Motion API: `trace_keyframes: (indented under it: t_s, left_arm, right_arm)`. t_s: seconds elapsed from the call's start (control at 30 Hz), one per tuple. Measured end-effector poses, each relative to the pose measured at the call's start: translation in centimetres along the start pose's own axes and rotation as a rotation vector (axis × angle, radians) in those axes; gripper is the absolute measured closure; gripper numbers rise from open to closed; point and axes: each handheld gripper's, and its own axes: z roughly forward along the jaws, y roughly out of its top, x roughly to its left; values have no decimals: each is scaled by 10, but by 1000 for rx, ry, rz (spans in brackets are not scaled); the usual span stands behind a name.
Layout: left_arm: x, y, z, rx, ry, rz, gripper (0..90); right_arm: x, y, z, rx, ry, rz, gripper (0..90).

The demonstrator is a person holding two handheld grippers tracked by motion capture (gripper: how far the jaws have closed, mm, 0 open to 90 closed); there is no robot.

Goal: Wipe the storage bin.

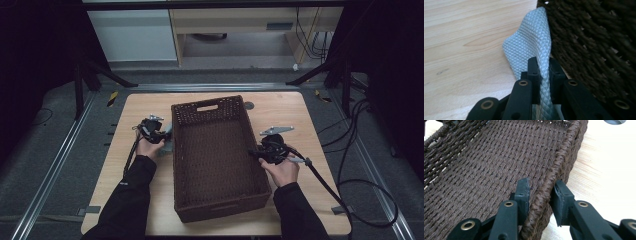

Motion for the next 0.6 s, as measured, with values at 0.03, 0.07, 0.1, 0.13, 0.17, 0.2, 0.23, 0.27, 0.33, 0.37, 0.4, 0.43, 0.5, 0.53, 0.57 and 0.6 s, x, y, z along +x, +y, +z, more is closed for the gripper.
trace_keyframes:
  t_s: [0.03, 0.07, 0.1, 0.13, 0.17, 0.2, 0.23, 0.27, 0.33, 0.37, 0.4, 0.43, 0.5, 0.53, 0.57, 0.6]
  left_arm:
    - [0, 2, -1, -6, -6, -3, 817]
    - [-2, 8, -7, -21, -8, 7, 817]
    - [-2, 8, -7, -21, -8, 7, 818]
    - [-3, 12, -11, -38, -10, 11, 818]
    - [-4, 15, -16, -71, -16, 9, 818]
    - [-4, 19, -20, -75, -20, 8, 818]
    - [-5, 26, -29, -98, -10, 26, 818]
    - [-5, 29, -34, -115, -10, 26, 818]
    - [-4, 34, -41, -143, -10, 27, 819]
    - [-4, 34, -41, -143, -10, 27, 818]
    - [-3, 36, -46, -162, -9, 33, 819]
    - [-3, 36, -46, -162, -9, 33, 818]
    - [-2, 37, -47, -171, -6, 34, 819]
    - [-2, 36, -47, -166, -6, 43, 819]
    - [-2, 35, -45, -159, -9, 44, 819]
    - [-4, 30, -38, -135, -15, 55, 819]
  right_arm:
    - [0, 0, 0, 0, 0, 0, 688]
    - [0, 0, 0, 0, 0, 0, 687]
    - [0, 0, 0, 0, 0, 0, 687]
    - [0, 0, 0, 0, 0, 0, 686]
    - [0, 0, 0, 0, 1, 0, 686]
    - [0, 0, 0, 0, 0, -1, 686]
    - [0, 0, 0, 0, 0, 0, 686]
    - [0, 0, 0, 0, 1, 1, 686]
    - [0, 0, 0, 0, 0, -2, 686]
    - [0, 0, 0, 0, 0, -1, 686]
    - [0, 0, 0, 0, 0, -1, 686]
    - [0, 0, 0, 0, 0, -1, 686]
    - [0, 0, 0, 1, -1, -2, 686]
    - [0, 0, 0, 1, -1, -2, 686]
    - [0, 0, 0, 1, -1, -2, 686]
    - [0, 0, 0, 1, -1, -2, 686]
